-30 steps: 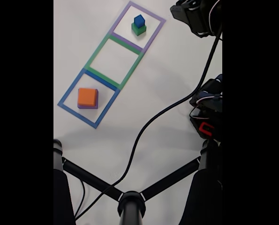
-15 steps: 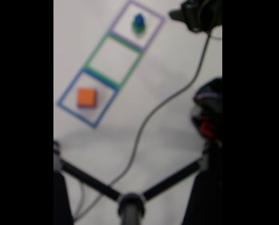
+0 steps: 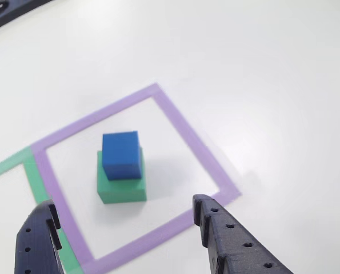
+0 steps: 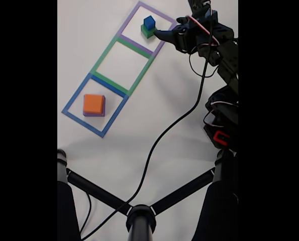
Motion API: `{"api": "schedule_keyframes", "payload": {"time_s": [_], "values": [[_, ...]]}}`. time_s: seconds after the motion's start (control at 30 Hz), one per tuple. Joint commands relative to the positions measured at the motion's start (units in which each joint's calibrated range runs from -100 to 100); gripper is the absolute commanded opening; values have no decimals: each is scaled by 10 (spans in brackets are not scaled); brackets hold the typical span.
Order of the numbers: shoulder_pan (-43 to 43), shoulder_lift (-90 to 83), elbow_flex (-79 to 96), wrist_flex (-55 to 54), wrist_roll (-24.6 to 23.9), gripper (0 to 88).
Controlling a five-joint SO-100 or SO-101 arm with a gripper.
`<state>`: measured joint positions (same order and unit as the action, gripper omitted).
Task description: Tower of hanoi
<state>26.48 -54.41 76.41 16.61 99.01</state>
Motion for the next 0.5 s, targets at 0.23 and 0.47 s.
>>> {"api": "schedule_keyframes", "payload": {"time_s": [0.23, 0.47], "values": [[5, 276, 47, -421, 10, 259], [-9, 437, 13, -584, 10, 257]]}}
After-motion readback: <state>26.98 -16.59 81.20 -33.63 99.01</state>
